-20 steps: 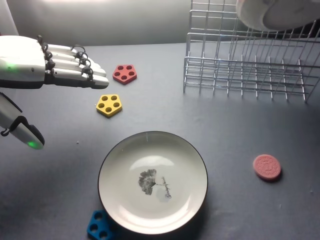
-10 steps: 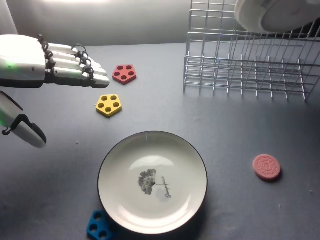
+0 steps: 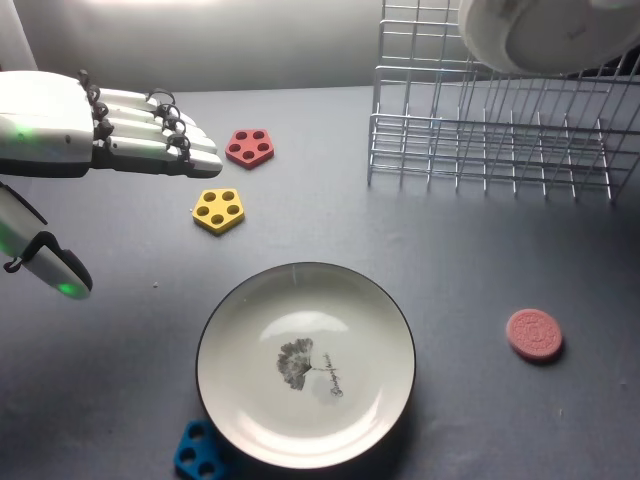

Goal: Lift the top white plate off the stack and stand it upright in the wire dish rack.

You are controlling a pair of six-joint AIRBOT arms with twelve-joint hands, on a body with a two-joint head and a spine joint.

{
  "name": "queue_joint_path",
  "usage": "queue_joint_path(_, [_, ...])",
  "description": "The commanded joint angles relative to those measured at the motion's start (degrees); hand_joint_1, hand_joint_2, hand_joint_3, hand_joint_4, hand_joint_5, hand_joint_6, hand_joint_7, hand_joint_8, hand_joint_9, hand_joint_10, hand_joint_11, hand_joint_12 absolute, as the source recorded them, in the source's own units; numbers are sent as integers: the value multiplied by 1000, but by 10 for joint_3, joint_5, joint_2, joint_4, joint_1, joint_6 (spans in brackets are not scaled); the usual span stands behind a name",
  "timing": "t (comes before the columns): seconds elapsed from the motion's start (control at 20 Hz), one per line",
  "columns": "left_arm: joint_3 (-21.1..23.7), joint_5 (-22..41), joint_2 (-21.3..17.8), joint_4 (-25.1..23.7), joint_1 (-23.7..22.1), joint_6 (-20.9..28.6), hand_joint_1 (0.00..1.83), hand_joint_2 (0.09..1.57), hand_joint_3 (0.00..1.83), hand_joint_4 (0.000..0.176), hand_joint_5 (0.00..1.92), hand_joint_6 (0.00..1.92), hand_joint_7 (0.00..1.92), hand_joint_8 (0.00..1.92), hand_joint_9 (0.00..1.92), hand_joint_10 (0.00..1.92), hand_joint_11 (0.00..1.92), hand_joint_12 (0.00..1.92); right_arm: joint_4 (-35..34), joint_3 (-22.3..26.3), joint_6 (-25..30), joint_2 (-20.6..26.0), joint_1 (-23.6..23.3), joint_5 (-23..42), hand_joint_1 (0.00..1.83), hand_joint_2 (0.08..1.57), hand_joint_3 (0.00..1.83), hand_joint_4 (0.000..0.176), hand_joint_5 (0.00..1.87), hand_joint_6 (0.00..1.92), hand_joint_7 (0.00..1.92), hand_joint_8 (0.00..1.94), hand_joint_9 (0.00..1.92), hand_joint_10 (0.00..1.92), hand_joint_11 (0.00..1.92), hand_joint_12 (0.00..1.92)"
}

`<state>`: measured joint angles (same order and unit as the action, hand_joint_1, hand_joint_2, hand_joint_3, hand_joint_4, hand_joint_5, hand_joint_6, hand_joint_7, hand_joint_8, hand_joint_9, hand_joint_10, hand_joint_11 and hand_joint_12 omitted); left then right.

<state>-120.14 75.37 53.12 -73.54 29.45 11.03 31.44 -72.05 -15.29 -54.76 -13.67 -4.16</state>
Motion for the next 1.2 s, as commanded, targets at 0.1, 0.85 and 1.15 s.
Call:
queue_joint_path(0.1, [1, 28, -1, 49, -15, 5, 469, 851, 0, 0, 0, 0, 16, 0, 48, 0, 0, 331, -10, -10, 0, 0, 3, 62, 1481, 1157, 0, 0, 700, 1296, 831, 957, 906, 1016, 787, 1595])
queue_joint_path(0.85, [1, 32, -1, 49, -15, 7, 505, 841, 0, 0, 13, 2, 47, 4, 63, 5, 0, 351, -23, -71, 0, -59, 51, 68, 1484, 1139, 0, 0, 759, 1231, 856, 906, 942, 965, 811, 1554])
queue_joint_path(1.15, [1, 37, -1, 51, -15, 9, 463, 868, 2, 0, 0, 0, 36, 2, 49, 0, 0, 308, -44, -97, 0, -90, 61, 70, 1483, 1147, 0, 0, 735, 1266, 837, 941, 928, 980, 797, 1571])
